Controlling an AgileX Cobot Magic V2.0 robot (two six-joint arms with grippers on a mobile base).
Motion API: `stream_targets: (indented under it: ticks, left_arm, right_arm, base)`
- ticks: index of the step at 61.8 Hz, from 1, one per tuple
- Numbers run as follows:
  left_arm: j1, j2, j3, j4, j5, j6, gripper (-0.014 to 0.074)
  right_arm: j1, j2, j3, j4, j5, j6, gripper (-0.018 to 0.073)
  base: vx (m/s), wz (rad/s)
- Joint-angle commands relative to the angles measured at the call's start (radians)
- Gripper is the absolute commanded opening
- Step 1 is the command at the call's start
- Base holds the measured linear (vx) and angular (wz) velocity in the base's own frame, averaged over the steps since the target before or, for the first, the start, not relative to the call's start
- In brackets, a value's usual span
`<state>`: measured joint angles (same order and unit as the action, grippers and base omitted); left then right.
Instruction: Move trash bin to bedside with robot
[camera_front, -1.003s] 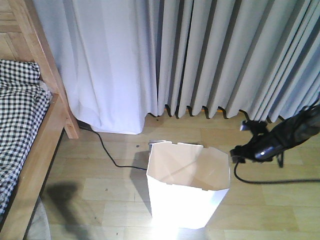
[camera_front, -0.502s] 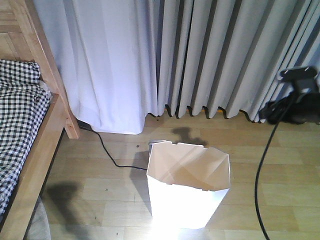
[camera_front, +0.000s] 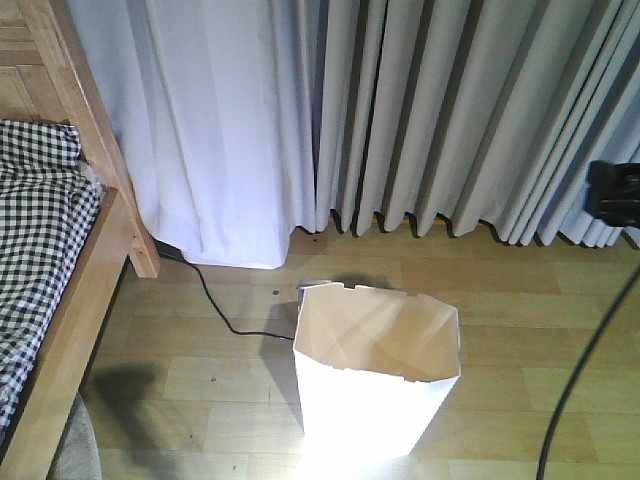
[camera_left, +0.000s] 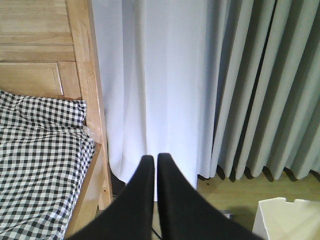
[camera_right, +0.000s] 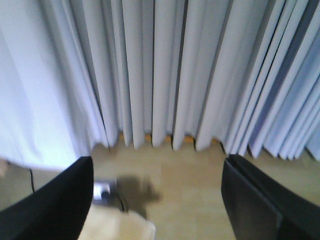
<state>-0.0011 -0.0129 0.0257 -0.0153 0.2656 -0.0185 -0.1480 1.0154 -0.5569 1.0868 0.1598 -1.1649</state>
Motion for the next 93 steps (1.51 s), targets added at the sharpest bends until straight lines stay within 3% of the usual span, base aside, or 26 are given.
stream_targets:
  ticks: [1, 22, 33, 40, 49, 51, 93]
  left_arm:
    - [0.001, -0.015, 0.019, -0.004, -0.069, -0.004, -0.0006]
    - [0.001, -0.015, 0.019, -0.004, -0.069, -0.004, -0.0006]
    - [0.001, -0.015, 0.019, -0.004, -0.069, -0.004, -0.0006]
    - [0.001, -0.015, 0.019, -0.004, -0.069, -0.004, -0.0006]
    - [0.001, -0.015, 0.019, -0.004, -0.069, -0.004, -0.0006]
    - [0.001, -0.015, 0.019, -0.004, -0.069, -0.004, -0.0006]
    - [0.001, -0.015, 0.019, -0.004, -0.069, -0.004, -0.0006]
  right_arm:
    - [0.000, -0.127, 0.014, 0.036, -0.033, -0.011, 0.0529]
    - [0.005, -0.500, 0.168, 0.050, -0.090, -0.007, 0.0529]
    - [0.107, -0.585, 0.207, 0.066, -0.183, -0.012, 0.0503]
    - [0.141, -0.621, 0.242, 0.073, -0.176, -0.011, 0.0363]
    - [0.140, -0.658, 0.267, 0.081, -0.185, -0.011, 0.0022]
    - [0.140, -0.660, 0.267, 0.090, -0.175, -0.009, -0.0016]
    - [0.140, -0.660, 0.267, 0.062, -0.144, -0.002, -0.0009]
  base:
    - [0.00, 0.00]
    - [0.00, 0.00]
    - [0.00, 0.00]
    - [0.00, 0.00]
    - [0.00, 0.00]
    - [0.00, 0.00]
    - [0.00, 0.00]
